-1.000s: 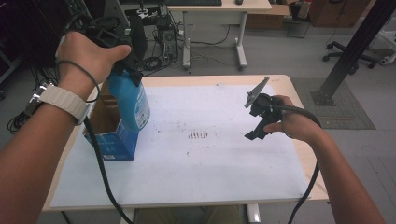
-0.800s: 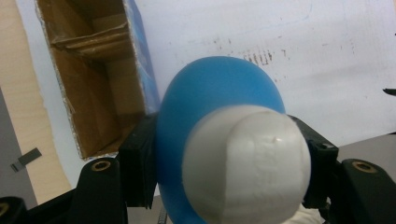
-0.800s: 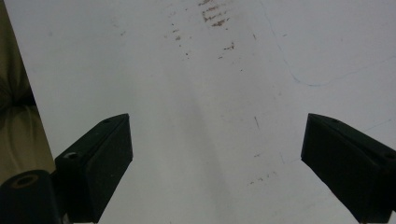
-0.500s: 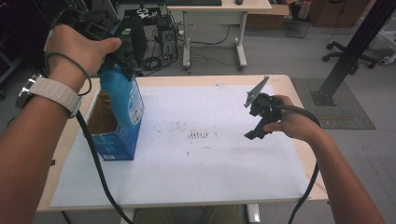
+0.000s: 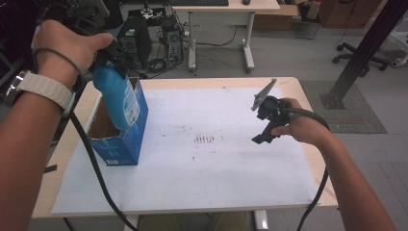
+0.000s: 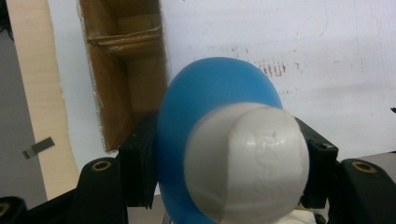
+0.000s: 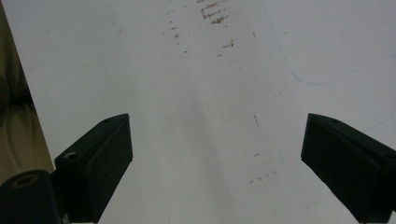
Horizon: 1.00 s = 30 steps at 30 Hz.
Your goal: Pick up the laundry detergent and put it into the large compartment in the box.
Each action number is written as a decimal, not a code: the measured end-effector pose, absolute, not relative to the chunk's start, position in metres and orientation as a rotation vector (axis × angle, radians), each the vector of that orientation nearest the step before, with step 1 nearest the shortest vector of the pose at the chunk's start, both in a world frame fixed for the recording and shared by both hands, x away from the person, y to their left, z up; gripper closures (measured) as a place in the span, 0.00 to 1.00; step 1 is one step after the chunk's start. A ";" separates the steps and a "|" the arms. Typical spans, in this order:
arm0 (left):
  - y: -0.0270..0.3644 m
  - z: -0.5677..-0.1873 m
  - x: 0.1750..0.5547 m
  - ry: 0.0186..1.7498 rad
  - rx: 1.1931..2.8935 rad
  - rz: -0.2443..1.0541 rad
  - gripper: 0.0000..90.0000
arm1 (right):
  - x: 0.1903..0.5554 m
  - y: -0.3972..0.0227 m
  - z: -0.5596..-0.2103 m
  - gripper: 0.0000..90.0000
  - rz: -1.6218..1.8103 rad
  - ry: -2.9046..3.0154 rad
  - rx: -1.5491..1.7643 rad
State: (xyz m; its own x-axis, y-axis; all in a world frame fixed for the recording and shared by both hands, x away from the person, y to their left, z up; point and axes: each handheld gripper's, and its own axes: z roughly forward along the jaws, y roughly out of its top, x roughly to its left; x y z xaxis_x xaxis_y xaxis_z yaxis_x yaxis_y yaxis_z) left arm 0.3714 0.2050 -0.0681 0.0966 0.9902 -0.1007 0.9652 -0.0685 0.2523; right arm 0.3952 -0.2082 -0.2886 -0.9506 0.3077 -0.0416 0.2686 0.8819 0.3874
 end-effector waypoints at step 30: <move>0.244 -0.082 0.386 2.051 2.060 0.242 0.42 | 0.402 -0.206 -0.294 0.10 0.571 2.962 0.473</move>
